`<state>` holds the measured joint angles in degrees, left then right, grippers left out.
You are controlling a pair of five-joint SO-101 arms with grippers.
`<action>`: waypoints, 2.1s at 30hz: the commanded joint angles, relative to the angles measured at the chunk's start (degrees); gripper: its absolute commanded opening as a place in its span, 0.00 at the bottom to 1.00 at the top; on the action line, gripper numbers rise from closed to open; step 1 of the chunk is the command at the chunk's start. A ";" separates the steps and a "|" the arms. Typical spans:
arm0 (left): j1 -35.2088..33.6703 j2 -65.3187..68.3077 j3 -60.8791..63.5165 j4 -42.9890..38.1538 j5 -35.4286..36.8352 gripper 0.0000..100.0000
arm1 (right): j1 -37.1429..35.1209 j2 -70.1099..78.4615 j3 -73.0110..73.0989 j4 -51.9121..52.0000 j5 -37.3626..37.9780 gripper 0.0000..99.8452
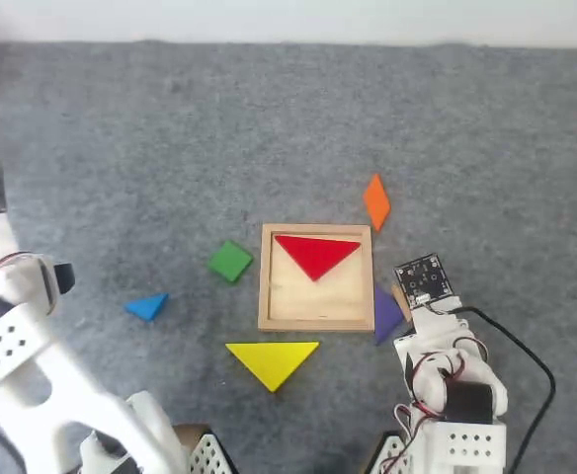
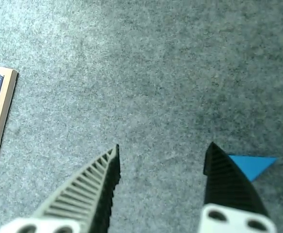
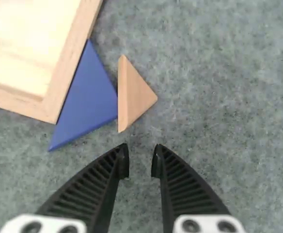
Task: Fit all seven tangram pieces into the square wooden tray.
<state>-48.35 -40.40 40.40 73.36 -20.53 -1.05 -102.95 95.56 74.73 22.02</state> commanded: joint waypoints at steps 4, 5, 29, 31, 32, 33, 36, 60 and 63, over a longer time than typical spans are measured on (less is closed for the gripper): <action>0.53 -1.85 0.04 -0.53 -2.20 0.28 | 0.66 -0.84 0.88 0.48 0.62 0.10; 0.44 -1.76 0.04 -0.26 -2.11 0.28 | 0.66 -0.84 0.88 0.48 0.62 0.10; 1.14 -1.58 0.04 -1.05 -0.35 0.28 | 0.57 -0.84 0.88 0.48 0.62 0.10; 2.81 -1.49 0.04 -1.14 1.85 0.28 | 0.57 -0.84 0.88 0.48 0.53 0.10; 3.78 -1.41 0.13 -1.58 2.55 0.28 | 0.48 -0.84 0.88 0.48 0.26 0.10; 4.75 -0.79 0.31 -1.85 3.34 0.28 | 0.40 -0.92 0.88 0.48 0.26 0.10; 8.00 4.22 0.40 -2.90 5.63 0.28 | 0.92 -0.92 0.88 0.48 0.35 0.10; 10.73 30.59 2.68 -16.18 14.77 0.28 | -6.46 24.92 -31.82 4.18 22.15 0.10; 10.73 31.03 2.68 -16.44 14.86 0.28 | -13.93 39.96 -45.80 10.07 22.07 0.10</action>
<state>-37.89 -9.01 43.30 58.07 -6.55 -8.44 -77.98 64.09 80.44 43.47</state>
